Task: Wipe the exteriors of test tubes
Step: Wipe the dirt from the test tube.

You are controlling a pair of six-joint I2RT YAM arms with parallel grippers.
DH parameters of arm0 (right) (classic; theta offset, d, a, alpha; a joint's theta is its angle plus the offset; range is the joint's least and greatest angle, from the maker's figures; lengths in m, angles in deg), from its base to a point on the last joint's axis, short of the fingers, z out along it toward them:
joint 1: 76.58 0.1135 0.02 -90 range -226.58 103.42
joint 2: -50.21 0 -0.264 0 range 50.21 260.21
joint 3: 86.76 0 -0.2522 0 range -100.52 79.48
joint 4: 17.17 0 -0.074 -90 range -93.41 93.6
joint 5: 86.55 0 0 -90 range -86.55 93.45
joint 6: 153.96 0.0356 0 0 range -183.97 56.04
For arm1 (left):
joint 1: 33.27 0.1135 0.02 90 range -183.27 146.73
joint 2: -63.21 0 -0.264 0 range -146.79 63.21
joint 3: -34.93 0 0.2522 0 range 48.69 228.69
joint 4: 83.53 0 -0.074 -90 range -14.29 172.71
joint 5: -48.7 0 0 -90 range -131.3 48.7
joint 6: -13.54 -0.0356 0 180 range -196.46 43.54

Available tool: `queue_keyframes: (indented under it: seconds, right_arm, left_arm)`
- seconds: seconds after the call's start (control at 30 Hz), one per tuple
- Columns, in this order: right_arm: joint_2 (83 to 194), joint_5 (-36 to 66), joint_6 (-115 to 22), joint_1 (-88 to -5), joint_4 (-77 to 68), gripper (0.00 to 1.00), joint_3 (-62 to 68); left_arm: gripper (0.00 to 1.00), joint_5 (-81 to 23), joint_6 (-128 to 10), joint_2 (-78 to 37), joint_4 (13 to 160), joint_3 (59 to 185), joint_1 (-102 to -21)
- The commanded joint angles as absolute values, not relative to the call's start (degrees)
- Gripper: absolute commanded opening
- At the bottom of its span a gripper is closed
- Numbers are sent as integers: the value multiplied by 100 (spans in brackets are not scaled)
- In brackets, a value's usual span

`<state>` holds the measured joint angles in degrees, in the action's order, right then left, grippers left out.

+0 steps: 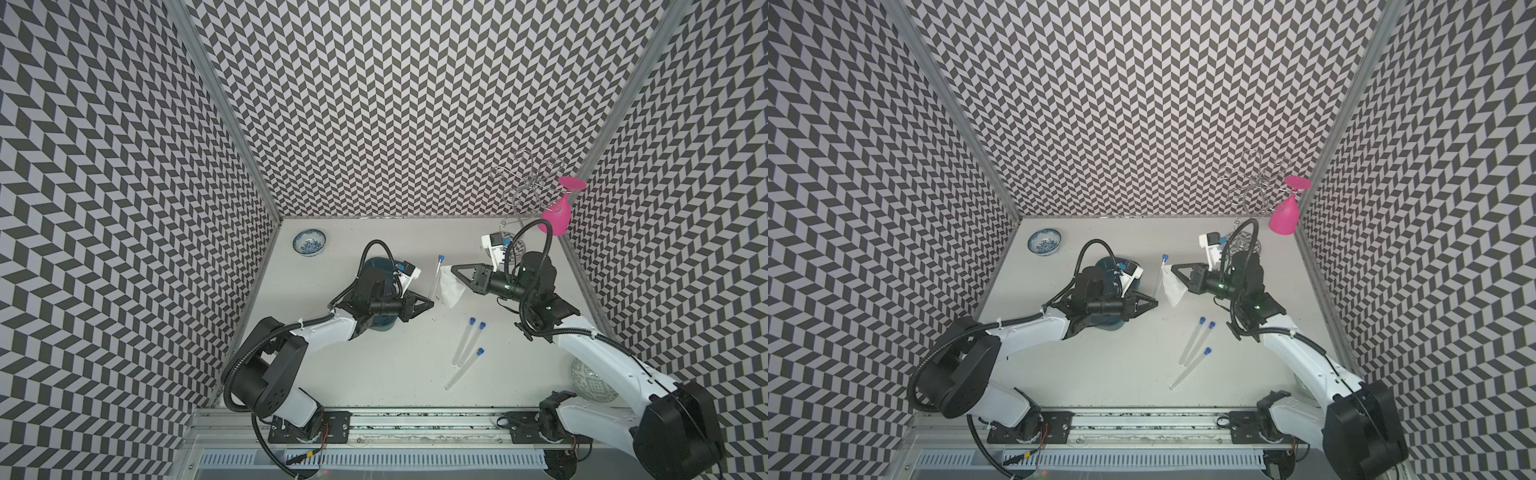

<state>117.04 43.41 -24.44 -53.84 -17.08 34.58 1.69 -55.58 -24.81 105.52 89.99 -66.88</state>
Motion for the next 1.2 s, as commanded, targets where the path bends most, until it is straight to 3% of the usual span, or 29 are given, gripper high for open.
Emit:
queue_keyframes:
  seconds: [0.0, 0.37, 0.7, 0.97, 1.17]
  right_arm:
    - [11861, 4316, -2205, -5180, -2353, 0, 2949]
    - [12653, 2828, -2806, -4679, -1747, 0, 2164]
    - [12015, 1042, -3663, -4555, -537, 0, 2482]
    - [11426, 665, -3808, -4548, -583, 0, 3016]
    - [11131, 1017, -3946, -4556, -705, 0, 3255]
  left_arm:
    - [7, 319, -5429, -2618, 10885, 9181, -6767]
    - [8, 512, -4980, -2871, 11457, 9274, -7071]
    - [8, 747, -4406, -2926, 12178, 9123, -6992]
    - [8, 706, -4368, -2970, 12150, 9123, -6935]
    - [8, 678, -4406, -3037, 12021, 9148, -6888]
